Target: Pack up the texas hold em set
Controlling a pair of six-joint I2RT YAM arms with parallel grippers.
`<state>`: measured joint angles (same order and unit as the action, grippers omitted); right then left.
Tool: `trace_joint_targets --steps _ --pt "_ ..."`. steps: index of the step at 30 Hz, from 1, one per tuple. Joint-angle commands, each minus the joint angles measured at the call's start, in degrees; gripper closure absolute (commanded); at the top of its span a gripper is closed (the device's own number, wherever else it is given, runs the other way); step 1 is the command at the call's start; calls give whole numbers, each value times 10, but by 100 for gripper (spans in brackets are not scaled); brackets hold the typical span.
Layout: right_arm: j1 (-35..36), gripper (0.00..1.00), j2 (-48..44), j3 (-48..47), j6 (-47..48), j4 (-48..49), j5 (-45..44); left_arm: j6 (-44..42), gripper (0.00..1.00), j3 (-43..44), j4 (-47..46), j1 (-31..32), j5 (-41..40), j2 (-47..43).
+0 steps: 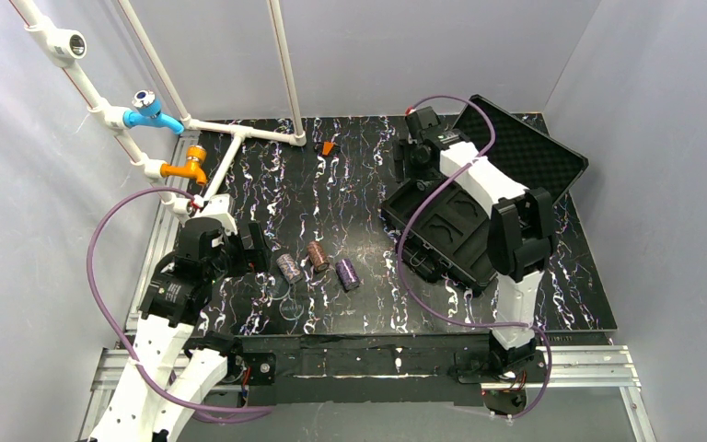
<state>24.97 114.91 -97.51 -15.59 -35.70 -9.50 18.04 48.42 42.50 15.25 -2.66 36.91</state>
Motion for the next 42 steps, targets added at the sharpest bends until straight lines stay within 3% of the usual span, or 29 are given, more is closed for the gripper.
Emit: trace_joint_targets --steps 1,7,13,25,42 --pt "14 20 -68 -37 10 -8 15 -1 3 -2 8 2 -2 -5" --pt "55 6 -113 -26 13 -31 -3 6 3 -3 9 2 -2 -2" --pt "75 6 -182 50 1 -23 -19 44 3 0 21 2 4 22" --pt "75 2 -296 183 -48 -25 -147 97 5 -8 32 2 -17 101" --pt "74 2 -360 263 -81 -14 -158 143 9 -59 -43 2 -16 169"
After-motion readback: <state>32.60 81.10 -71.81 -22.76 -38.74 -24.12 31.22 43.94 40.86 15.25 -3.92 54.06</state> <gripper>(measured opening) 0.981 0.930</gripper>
